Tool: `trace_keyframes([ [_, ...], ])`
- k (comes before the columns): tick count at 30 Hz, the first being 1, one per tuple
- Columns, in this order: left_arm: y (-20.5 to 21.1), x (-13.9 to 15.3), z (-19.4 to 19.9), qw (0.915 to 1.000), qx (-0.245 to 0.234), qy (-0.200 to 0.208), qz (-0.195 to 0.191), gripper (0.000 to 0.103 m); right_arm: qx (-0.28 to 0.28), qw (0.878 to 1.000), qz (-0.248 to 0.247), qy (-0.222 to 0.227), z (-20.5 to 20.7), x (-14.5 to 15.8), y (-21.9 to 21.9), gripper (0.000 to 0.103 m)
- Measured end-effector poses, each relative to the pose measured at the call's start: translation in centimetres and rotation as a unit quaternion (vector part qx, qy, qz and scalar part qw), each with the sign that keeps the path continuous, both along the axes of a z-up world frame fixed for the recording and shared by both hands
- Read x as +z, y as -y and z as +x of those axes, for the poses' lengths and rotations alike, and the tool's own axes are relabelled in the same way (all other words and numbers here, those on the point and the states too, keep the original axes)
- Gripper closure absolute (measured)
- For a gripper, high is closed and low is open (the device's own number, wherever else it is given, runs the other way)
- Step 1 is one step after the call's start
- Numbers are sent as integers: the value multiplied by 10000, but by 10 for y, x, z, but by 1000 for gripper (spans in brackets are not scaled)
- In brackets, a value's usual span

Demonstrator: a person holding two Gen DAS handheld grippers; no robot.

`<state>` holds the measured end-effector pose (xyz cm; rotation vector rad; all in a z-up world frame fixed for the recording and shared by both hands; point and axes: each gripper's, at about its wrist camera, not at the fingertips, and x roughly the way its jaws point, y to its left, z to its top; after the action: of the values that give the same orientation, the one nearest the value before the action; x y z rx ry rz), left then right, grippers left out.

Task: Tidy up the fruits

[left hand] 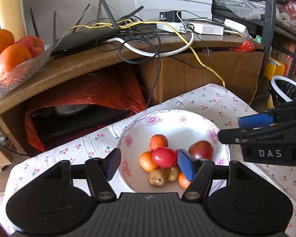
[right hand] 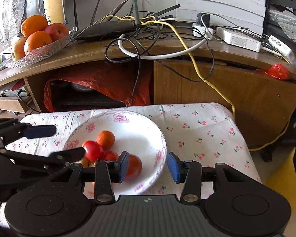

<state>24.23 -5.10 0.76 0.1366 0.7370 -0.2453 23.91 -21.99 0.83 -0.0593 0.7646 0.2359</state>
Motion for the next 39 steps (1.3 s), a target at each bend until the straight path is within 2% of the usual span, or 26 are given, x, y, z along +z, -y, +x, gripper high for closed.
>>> trace_keyframes([
  [10,-9,5,-32,9993,356,94,-5,15,-133,9997,-158,110,-41,7,5,59],
  [20,-3,8,-70,9985,484,240,62,1,-116,9993,-194,306,-83,20,-1,54],
  [27,-6,16,-95,9979,546,340,-59,0,-124,9993,-154,332,-108,24,-4,54],
  [39,-7,25,-135,9968,646,463,28,0,-151,9994,-114,301,-148,25,-6,53],
])
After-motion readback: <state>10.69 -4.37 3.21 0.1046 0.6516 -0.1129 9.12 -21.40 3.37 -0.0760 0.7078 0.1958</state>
